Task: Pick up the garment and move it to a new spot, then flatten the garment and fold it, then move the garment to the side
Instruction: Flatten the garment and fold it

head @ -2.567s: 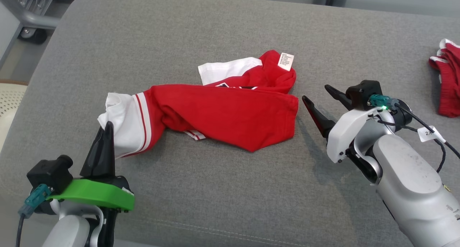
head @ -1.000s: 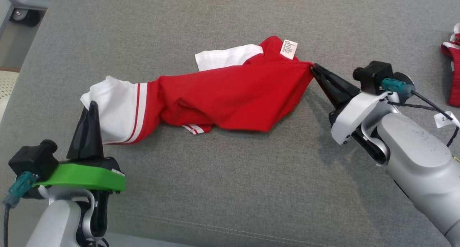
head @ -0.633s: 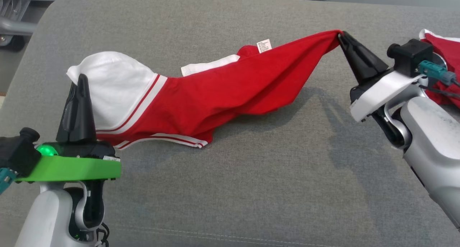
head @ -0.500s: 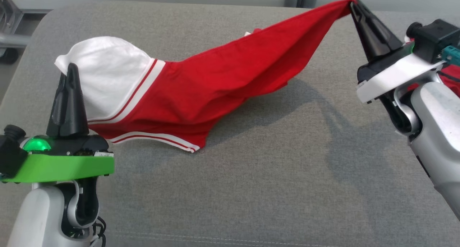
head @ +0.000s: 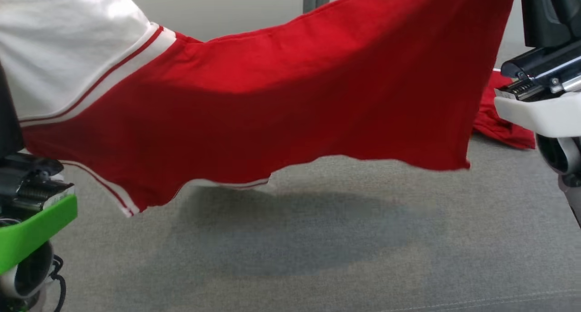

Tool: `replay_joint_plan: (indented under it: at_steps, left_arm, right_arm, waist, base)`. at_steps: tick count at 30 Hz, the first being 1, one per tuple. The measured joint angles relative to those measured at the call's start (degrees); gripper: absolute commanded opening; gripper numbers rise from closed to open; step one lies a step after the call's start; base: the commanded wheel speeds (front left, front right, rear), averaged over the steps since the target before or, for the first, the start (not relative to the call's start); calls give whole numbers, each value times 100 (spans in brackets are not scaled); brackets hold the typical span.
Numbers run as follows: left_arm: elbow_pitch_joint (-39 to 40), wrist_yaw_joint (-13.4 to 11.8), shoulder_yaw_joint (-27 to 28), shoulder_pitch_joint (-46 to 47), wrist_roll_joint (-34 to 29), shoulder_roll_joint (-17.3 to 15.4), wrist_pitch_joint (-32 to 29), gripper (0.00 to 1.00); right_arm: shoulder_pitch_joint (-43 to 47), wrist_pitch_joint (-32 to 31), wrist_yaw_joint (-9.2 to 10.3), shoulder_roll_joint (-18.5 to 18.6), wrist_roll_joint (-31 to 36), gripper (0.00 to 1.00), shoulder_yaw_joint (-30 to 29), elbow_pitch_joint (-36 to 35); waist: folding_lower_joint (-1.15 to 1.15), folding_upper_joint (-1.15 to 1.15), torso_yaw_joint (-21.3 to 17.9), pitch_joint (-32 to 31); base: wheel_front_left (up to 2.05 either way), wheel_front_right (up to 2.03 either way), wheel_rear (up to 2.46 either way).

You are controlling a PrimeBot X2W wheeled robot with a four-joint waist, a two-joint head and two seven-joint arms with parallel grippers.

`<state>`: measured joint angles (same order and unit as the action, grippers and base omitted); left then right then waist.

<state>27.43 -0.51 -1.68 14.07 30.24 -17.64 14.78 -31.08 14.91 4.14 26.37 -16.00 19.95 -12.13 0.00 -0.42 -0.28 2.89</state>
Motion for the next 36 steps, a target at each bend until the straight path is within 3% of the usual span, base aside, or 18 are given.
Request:
replay_joint_plan:
  at_steps: [6, 10, 15, 17, 19, 20, 24, 26, 31, 36]
  left_arm:
    - [927, 4, -23, 291, -148, -347, -246, 0]
    - [682, 9, -298, 387, 211, -335, -859, 0]
    - [-590, 5, -697, 387, 695, -318, -1621, 0]
    - [-1156, 5, -860, 516, 862, -290, -1941, 0]
    - [-1666, -2, -877, 1015, 761, -328, -2137, 0]
    - [-1896, -10, -812, 1426, 668, -345, -2135, 0]
    - [-2150, -158, -546, 3230, 298, -363, -2096, 0]
    - [-2129, -157, -547, 3707, 277, -335, -2063, 0]
    - [-2425, -67, -648, 3543, 164, -350, -2046, 0]
    - [-2707, 0, -914, 2403, 359, -93, -1963, 0]
  right_arm:
    - [350, 3, 53, 412, 86, 0, -343, -514]
    - [907, -37, -1, 428, -512, 0, -276, -224]
    - [896, -592, -602, 146, -1067, 0, 493, 537]
    - [470, -879, -839, 29, -1135, 0, 775, 990]
    - [-381, -1195, -958, 23, -878, 0, 890, 1490]
    - [-906, -1233, -938, 24, -672, 0, 818, 1728]
    - [-2686, -1244, -517, -34, -424, 0, -47, 2060]
    - [-3056, -1234, -523, 47, -316, 0, -35, 2103]
    - [-2631, -1244, -747, -31, -187, 0, 471, 2724]
    - [-1625, -1232, -917, -146, -344, 0, 905, 3241]
  waist:
    - [0, 0, -433, -221]
    - [0, 0, -594, -240]
    - [0, 0, -615, -54]
    - [0, 0, -592, 59]
    - [0, 0, -551, 196]
    - [0, 0, -522, 264]
    - [0, 0, -343, 425]
    - [0, 0, -235, 466]
    - [0, 0, -33, 596]
    - [0, 0, 34, 840]
  base:
    - [0, 0, 0]
    - [0, 0, 0]
    - [0, 0, 0]
    - [0, 0, 0]
    - [0, 0, 0]
    - [0, 0, 0]
    - [0, 0, 0]
    - [0, 0, 0]
    - [0, 0, 0]
    - [0, 0, 0]
